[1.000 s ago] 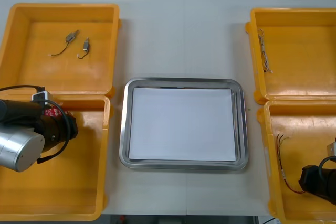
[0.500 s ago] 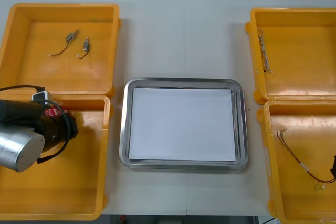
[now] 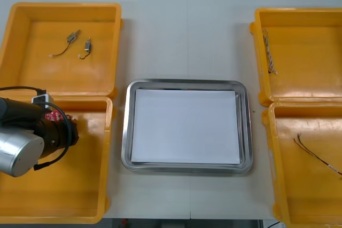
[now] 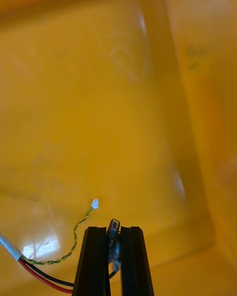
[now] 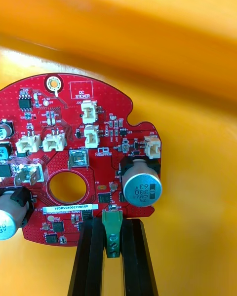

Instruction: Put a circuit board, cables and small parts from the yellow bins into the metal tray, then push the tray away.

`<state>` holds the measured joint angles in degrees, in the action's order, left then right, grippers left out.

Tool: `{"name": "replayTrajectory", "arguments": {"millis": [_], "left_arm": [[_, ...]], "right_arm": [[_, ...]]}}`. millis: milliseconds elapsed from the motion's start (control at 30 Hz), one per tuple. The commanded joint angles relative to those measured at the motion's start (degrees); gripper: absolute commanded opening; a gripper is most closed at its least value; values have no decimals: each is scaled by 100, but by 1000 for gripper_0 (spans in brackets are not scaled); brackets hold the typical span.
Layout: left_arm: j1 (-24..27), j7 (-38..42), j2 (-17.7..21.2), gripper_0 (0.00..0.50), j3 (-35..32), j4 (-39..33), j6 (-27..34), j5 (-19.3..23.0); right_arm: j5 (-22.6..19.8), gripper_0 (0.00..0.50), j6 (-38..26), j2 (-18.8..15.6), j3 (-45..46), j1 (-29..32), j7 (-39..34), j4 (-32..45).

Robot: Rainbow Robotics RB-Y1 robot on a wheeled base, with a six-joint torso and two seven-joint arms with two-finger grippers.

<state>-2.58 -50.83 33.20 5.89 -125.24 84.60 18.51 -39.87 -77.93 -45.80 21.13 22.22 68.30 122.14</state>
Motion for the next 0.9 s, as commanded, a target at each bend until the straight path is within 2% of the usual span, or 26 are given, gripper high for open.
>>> {"name": "replayTrajectory", "arguments": {"millis": [33,367,467,533,567,600,633,700,733,900], "left_arm": [[-120,240,-68,0,-185,-572,408,91],[3,197,99,0,-343,-1389,1358,311],[135,205,195,0,-413,-1565,1692,504],[276,205,266,0,-528,-1715,2017,733],[320,205,283,0,-554,-1741,2096,794],[408,214,336,0,-589,-1803,2280,917],[452,214,345,0,-615,-1829,2360,970],[627,223,406,0,-703,-1908,2540,1216],[706,214,441,0,-747,-1943,2540,1330],[1005,232,626,0,-765,-1987,2540,1744]], "right_arm": [[-188,0,208,-350,190,-69,8,-278],[-249,0,234,-403,181,-333,52,-691],[-276,2,234,-403,181,-350,61,-709],[-293,132,226,-403,155,-359,61,-709],[-293,172,226,-403,155,-359,52,-709],[-302,260,226,-403,155,-359,61,-709],[-311,301,226,-403,155,-368,61,-700],[-320,459,217,-403,155,-385,87,-700],[-346,495,217,-403,155,-403,96,-700],[-276,500,173,-403,155,-473,175,-709]]}}
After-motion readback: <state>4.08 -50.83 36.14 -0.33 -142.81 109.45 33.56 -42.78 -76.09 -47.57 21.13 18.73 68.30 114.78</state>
